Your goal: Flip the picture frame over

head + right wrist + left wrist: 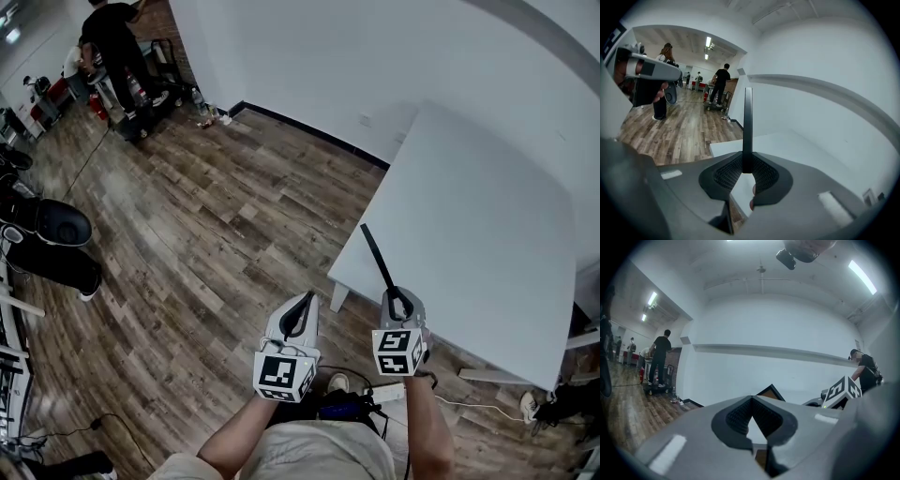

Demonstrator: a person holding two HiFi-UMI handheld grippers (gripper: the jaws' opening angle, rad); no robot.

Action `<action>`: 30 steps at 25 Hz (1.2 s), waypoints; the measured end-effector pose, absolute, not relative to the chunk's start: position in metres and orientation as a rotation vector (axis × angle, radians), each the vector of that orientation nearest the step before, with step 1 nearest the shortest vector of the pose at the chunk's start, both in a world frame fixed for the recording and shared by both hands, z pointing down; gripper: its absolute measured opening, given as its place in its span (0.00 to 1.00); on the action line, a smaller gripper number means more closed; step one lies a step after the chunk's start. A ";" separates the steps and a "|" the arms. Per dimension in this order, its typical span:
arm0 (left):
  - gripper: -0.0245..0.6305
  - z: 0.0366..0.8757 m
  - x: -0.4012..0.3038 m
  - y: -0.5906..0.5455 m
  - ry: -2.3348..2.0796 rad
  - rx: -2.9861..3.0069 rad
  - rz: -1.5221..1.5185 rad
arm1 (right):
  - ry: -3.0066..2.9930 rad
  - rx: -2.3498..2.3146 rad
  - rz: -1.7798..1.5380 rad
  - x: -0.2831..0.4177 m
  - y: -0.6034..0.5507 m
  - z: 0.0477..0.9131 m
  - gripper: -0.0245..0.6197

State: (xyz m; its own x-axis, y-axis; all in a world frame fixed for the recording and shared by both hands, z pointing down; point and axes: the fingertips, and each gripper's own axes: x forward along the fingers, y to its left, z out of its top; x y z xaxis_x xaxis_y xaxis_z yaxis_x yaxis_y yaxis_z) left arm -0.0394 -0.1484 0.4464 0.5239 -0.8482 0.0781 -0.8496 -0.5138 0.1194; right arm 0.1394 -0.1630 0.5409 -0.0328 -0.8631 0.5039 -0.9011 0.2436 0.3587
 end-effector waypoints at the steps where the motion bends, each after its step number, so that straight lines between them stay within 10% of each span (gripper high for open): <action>1: 0.04 0.446 -0.039 -0.149 -1.468 2.615 0.015 | -1.865 1.603 0.058 0.140 -0.163 0.542 0.17; 30: 0.04 0.448 -0.040 -0.142 -1.460 2.615 0.023 | -1.361 1.223 -0.449 0.149 -0.148 0.593 0.17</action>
